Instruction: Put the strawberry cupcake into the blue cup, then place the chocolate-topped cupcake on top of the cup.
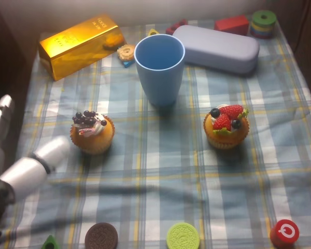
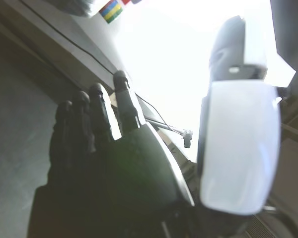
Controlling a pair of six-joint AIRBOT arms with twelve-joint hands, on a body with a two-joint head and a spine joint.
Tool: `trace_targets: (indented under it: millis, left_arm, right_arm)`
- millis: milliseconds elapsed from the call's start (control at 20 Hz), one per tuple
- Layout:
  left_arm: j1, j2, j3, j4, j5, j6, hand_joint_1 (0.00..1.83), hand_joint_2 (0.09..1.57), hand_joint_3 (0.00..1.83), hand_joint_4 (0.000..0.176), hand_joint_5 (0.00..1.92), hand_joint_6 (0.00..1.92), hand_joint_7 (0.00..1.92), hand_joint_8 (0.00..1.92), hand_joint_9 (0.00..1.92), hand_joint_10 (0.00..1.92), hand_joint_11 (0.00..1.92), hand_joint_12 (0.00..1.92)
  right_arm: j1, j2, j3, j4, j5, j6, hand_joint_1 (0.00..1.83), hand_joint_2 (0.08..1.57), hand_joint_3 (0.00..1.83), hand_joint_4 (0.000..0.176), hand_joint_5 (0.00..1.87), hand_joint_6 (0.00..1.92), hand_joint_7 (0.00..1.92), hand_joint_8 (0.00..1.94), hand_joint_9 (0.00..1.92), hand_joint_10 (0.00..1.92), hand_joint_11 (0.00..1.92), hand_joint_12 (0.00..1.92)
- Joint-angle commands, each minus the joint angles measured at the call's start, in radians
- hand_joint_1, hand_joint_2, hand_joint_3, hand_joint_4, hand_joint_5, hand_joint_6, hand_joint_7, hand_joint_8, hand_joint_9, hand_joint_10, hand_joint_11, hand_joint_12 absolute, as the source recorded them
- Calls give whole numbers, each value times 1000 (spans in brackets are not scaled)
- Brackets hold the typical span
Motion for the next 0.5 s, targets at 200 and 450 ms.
trace_targets:
  millis: [200,450]
  left_arm:
    - [-10,37,-12,77,-122,-1,0,1007,12,57,22,6,64,2,40,2,0,0]
    - [-14,34,-4,81,-105,-1,14,1001,2,78,74,17,112,15,84,16,7,3]
  right_arm:
    - [27,66,1,-86,70,20,143,997,0,52,78,0,52,0,0,0,0,0]
    - [134,92,74,-214,-65,111,359,974,0,59,105,5,91,9,6,0,0,0]
